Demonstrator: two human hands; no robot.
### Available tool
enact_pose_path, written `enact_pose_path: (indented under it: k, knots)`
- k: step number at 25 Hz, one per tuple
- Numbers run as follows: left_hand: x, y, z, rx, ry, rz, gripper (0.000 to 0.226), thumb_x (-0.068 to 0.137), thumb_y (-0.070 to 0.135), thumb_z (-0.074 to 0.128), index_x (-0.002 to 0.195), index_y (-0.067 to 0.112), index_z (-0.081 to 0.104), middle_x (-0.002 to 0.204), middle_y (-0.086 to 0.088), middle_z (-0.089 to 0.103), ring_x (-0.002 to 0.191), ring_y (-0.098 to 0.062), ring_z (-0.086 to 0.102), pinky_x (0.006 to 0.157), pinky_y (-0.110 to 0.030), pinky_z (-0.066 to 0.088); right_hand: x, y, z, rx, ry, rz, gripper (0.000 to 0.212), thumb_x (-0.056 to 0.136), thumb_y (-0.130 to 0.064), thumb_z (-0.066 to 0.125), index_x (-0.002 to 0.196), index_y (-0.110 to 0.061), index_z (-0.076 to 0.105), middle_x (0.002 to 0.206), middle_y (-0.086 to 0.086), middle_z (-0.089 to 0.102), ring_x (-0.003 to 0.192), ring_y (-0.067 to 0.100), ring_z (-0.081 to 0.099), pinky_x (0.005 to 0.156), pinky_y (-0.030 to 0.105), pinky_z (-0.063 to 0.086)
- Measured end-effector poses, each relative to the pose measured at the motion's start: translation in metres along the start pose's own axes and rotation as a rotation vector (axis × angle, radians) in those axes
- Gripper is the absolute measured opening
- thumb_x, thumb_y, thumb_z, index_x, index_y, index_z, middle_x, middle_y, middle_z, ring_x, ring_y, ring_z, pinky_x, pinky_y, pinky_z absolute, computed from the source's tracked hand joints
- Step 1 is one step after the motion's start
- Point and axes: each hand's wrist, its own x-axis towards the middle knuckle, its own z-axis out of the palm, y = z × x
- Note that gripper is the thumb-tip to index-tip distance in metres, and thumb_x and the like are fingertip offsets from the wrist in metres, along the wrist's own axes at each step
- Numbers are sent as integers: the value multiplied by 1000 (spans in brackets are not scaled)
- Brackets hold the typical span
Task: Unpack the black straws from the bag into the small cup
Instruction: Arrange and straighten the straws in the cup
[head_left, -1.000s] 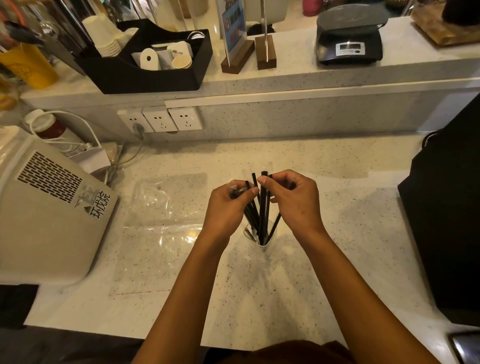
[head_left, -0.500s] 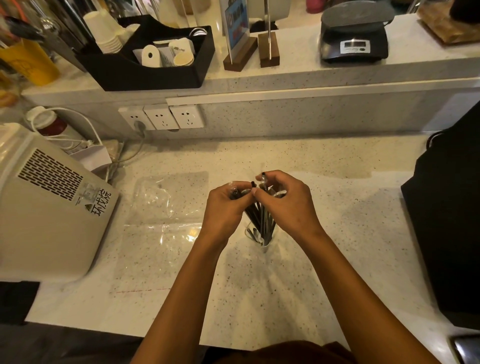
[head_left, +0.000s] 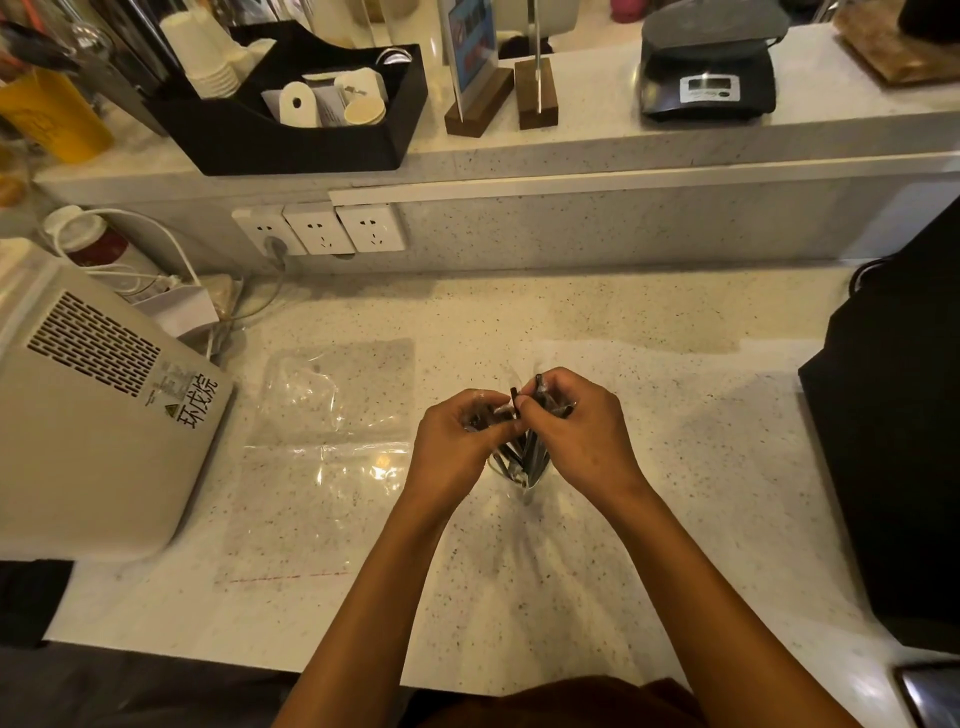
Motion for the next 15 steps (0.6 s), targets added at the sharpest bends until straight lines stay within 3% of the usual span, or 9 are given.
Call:
enact_pose_path:
  k: [4, 7, 10, 15]
  knots:
    - [-7, -5, 2, 35, 10, 2, 8, 82, 23, 81, 79, 31, 78, 84, 7, 79, 83, -16, 74, 85, -42, 59, -4, 2, 1, 66, -7, 12, 5, 92, -28, 70, 96, -29, 69, 86, -15, 70, 82, -6, 66, 64, 6, 51]
    - [-8, -6, 4, 29, 27, 1, 3, 84, 24, 80, 82, 27, 80, 84, 8, 79, 84, -14, 74, 87, -44, 59, -5, 2, 1, 71, -20, -10, 10, 93, -22, 69, 97, -32, 70, 91, -18, 70, 87, -11, 64, 65, 2, 47]
    - [-5, -3, 2, -1, 71, 16, 2, 82, 25, 81, 83, 24, 82, 80, 7, 79, 81, -14, 75, 81, -41, 60, -9, 4, 1, 59, -2, -26, 10, 92, -24, 69, 89, -33, 68, 84, -16, 70, 83, -4, 64, 64, 5, 49]
    - [8, 9, -9, -55, 124, 35, 5, 78, 22, 85, 77, 20, 81, 79, 10, 80, 76, -6, 75, 70, -18, 56, -16, 12, 0, 20, 20, -37, 10, 90, -30, 68, 83, -36, 64, 87, -25, 67, 81, -2, 64, 64, 7, 49]
